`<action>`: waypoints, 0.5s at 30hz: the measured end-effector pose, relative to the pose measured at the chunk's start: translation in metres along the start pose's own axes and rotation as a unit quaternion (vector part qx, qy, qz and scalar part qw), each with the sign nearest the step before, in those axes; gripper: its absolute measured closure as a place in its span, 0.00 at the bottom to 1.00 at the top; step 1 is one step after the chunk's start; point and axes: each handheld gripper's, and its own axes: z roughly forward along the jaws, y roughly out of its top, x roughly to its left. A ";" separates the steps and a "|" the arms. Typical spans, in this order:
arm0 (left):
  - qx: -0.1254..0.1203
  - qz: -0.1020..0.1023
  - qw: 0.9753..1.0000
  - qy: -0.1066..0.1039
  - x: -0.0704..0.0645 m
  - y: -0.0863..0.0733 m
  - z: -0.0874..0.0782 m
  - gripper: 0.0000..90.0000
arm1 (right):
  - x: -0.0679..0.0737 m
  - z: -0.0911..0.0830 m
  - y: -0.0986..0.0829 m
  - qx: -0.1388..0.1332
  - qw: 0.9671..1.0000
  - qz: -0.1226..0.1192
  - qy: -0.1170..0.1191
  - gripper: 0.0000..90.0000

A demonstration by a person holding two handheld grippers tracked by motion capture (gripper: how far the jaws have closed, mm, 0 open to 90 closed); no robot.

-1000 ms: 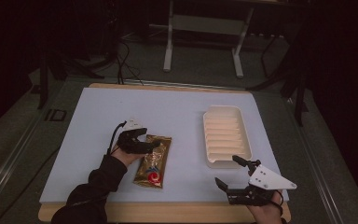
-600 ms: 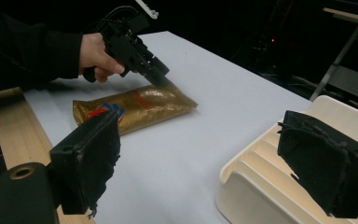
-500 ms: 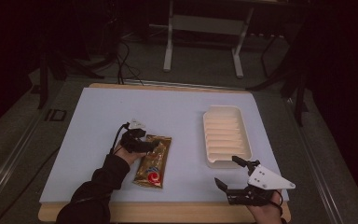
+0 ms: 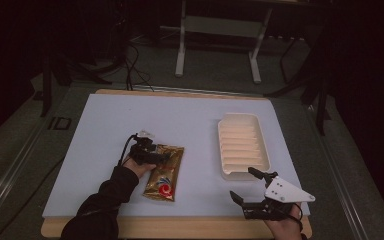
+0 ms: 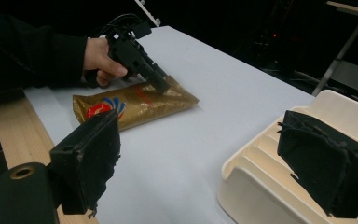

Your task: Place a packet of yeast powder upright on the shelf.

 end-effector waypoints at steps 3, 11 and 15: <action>0.001 0.000 1.000 -0.007 0.000 0.000 0.000 0.30 | 0.000 0.000 0.000 0.002 1.000 0.000 0.001 0.14; 0.019 0.008 0.999 -0.040 -0.009 0.002 0.001 0.64 | 0.001 0.002 0.000 0.005 1.000 0.001 0.002 0.15; 0.027 0.018 0.999 -0.022 -0.014 0.006 0.000 0.78 | 0.001 0.002 0.000 0.007 1.000 0.001 0.002 0.15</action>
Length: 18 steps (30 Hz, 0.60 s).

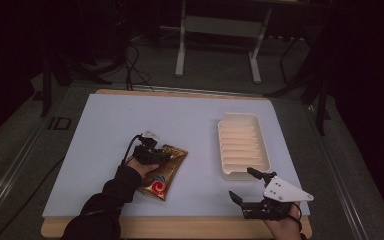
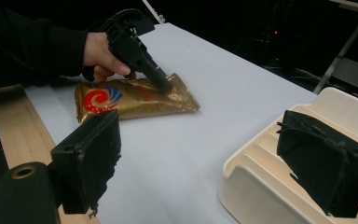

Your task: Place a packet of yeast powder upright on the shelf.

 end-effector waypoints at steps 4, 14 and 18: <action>-0.004 0.010 1.000 0.007 -0.006 0.003 -0.002 0.90 | 0.000 -0.001 0.000 -0.002 1.000 0.000 0.001 0.15; -0.035 0.031 0.999 -0.003 -0.021 0.007 -0.017 1.00 | -0.001 -0.003 0.001 -0.008 1.000 0.002 0.003 0.15; -0.045 0.040 0.998 -0.018 -0.027 0.007 -0.024 1.00 | -0.001 -0.002 0.001 -0.006 1.000 0.002 0.004 0.15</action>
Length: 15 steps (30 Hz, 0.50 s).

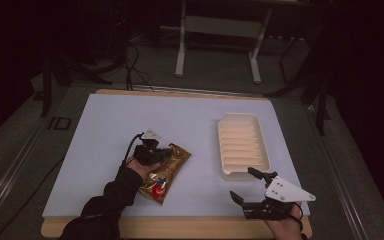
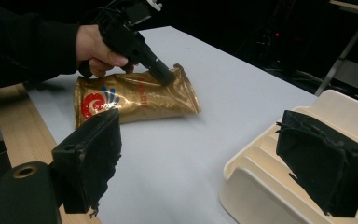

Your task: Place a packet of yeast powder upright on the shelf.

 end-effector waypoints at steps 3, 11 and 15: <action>-0.007 0.003 1.000 -0.007 -0.004 0.001 -0.005 1.00 | 0.000 0.000 0.000 -0.003 1.000 0.001 0.000 0.15; -0.037 0.016 0.998 -0.040 -0.014 0.004 -0.024 1.00 | -0.001 -0.001 0.001 -0.005 1.000 0.006 0.001 0.15; -0.047 0.025 0.997 -0.047 -0.022 0.005 -0.032 1.00 | -0.001 -0.003 0.002 -0.007 1.000 0.005 -0.006 0.15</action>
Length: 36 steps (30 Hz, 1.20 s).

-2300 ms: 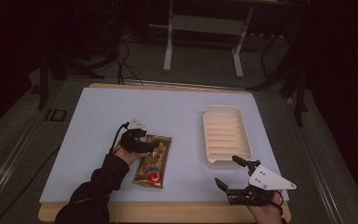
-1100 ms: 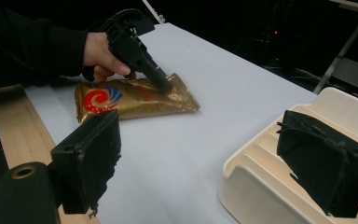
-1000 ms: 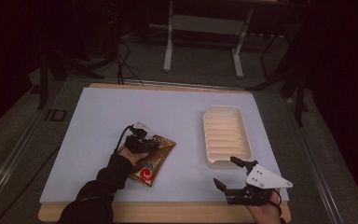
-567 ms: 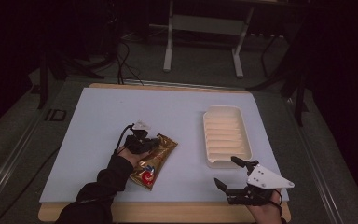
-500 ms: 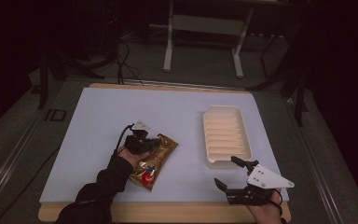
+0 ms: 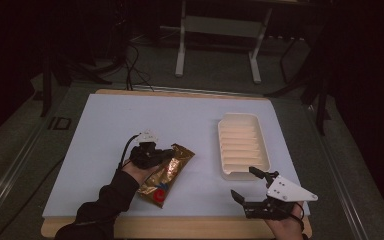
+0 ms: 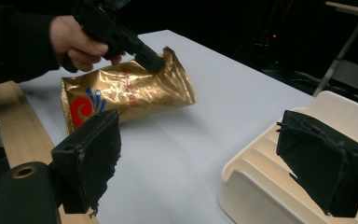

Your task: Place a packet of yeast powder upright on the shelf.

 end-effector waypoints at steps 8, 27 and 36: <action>-0.027 0.020 0.999 -0.014 -0.018 0.004 -0.019 1.00 | 0.002 -0.001 0.003 -0.004 1.000 -0.001 0.001 0.13; -0.121 0.069 0.989 -0.051 -0.047 0.001 -0.051 1.00 | -0.001 -0.002 0.013 0.015 1.000 0.007 0.005 0.22; -0.178 0.077 0.978 -0.070 -0.049 -0.005 -0.061 1.00 | -0.007 -0.001 0.032 0.006 1.000 -0.008 0.003 0.26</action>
